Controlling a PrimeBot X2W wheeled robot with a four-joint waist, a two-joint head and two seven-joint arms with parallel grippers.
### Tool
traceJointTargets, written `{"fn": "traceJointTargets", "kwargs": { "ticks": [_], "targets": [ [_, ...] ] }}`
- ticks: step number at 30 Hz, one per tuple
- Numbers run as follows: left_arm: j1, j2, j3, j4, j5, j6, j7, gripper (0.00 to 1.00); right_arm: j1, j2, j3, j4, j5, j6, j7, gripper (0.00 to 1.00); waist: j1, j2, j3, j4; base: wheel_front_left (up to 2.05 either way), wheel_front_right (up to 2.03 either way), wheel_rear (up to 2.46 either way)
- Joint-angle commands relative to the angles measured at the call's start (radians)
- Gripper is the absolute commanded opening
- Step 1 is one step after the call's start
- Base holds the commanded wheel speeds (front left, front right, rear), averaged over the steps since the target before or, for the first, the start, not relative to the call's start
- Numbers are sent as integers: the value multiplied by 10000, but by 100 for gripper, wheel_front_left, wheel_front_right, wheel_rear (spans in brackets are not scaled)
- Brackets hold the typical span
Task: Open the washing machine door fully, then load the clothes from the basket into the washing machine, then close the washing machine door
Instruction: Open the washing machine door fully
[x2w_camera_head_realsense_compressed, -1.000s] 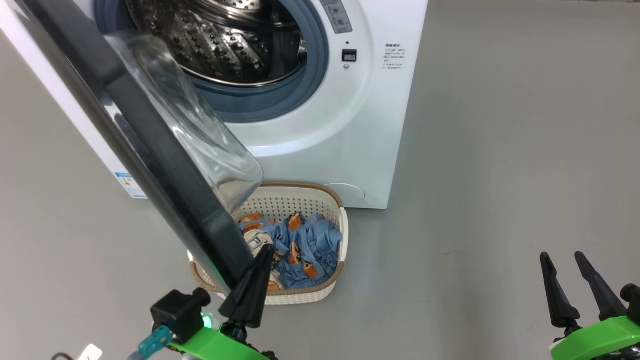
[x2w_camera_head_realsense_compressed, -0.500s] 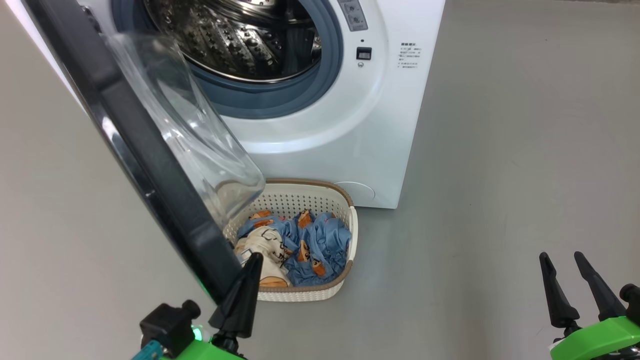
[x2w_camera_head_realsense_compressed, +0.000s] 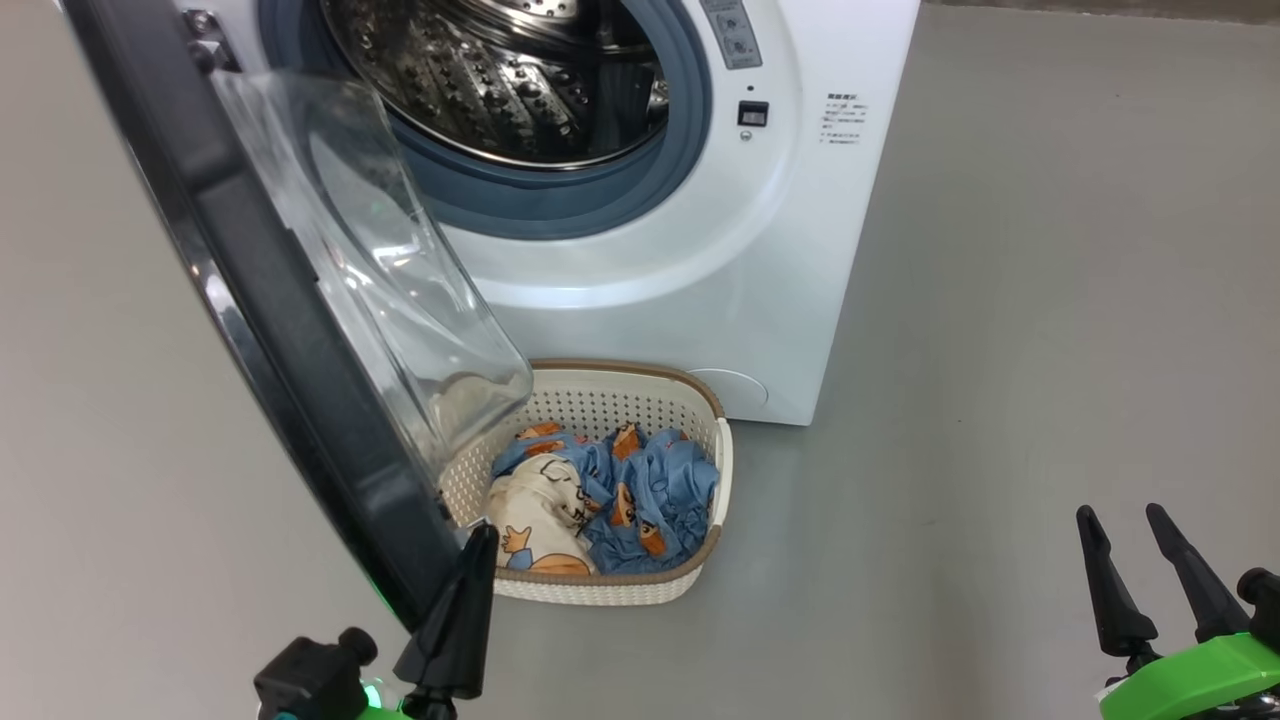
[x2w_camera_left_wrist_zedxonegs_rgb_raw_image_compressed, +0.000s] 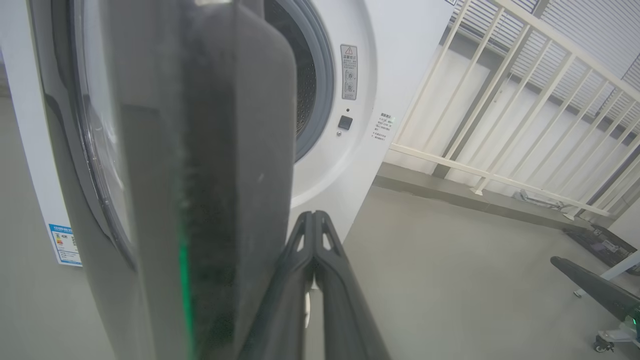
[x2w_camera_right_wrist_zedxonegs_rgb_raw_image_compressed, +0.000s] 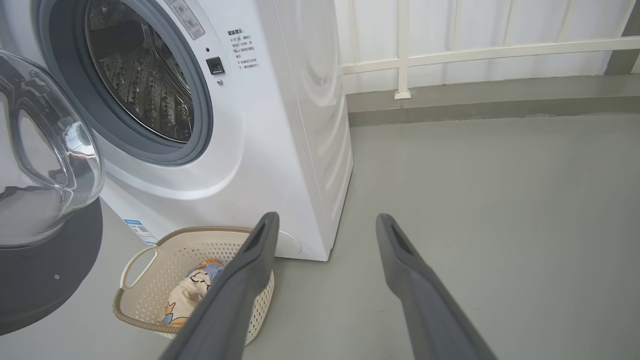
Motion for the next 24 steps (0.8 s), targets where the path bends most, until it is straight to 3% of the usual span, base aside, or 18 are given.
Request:
{"fn": "traceJointTargets", "kwargs": {
  "ticks": [1,24],
  "targets": [
    [-73,164,488,-319,100,169,-37,0,-6,-237,244,-222,-21,29,-120,100,0,0,-14,48,0,0,0],
    [382,558,1243,-1198,-67,1115,386,0,-4,-168,240,-251,-63,29,-120,100,0,0,78,674,0,0,0]
  ]
}}
